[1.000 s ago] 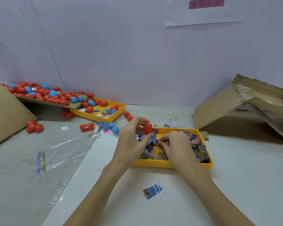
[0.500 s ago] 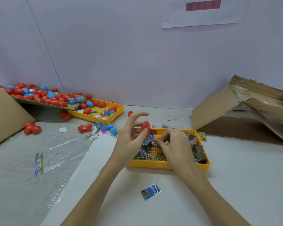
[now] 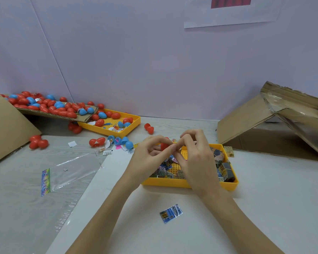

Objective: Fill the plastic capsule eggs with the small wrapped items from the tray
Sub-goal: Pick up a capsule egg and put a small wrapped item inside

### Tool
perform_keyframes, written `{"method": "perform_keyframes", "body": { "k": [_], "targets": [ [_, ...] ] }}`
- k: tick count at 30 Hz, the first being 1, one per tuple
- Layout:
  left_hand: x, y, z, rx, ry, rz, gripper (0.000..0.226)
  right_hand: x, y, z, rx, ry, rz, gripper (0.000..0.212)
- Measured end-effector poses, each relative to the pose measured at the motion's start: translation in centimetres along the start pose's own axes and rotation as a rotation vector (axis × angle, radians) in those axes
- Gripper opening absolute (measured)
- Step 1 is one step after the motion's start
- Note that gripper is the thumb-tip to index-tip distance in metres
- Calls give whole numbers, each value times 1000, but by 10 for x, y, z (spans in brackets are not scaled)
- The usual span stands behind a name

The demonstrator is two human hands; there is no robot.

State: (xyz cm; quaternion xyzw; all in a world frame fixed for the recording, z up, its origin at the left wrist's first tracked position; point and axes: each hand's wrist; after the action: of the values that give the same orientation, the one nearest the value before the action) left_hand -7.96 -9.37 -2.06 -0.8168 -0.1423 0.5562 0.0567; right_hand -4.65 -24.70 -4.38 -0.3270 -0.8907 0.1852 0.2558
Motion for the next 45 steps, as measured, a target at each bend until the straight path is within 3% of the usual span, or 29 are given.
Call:
{"method": "perform_keyframes", "body": {
  "k": [4,9,13,19,25,31,37,45],
  "targets": [
    [4,-1,-1,-49,-27,7,11,-4,2,0,114,79,-87,30],
    [5,-3,-1,-110,-75,43,13,-3,0,0,270,233,-413,39],
    [6,-4,0,-107,-95,64,14,-5,-3,-6,236,325,-496,18],
    [9,-1,-1,-142,-68,-8,15,-9,-2,-6,316,436,-576,8],
    [10,1,-1,-174,-52,-129,18,-10,1,-3,293,411,-433,19],
    [9,-1,-2,-170,-75,-137,25,-10,-4,-6,179,497,-470,23],
    [8,1,-1,-90,46,-236,15,-10,-7,-8,406,516,-710,11],
    [8,0,1,-58,52,-142,11,-21,-6,-8,310,693,-729,7]
  ]
}}
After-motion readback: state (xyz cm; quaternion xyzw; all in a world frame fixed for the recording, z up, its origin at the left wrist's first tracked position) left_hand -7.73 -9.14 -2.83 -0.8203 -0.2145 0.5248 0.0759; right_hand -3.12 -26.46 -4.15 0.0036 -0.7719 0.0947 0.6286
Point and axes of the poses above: each hand's wrist, its own z-axis away from the middle knuckle, its own y-axis out of the palm, x = y × z, and after that the axes turned 4 degrees about y, right-handed
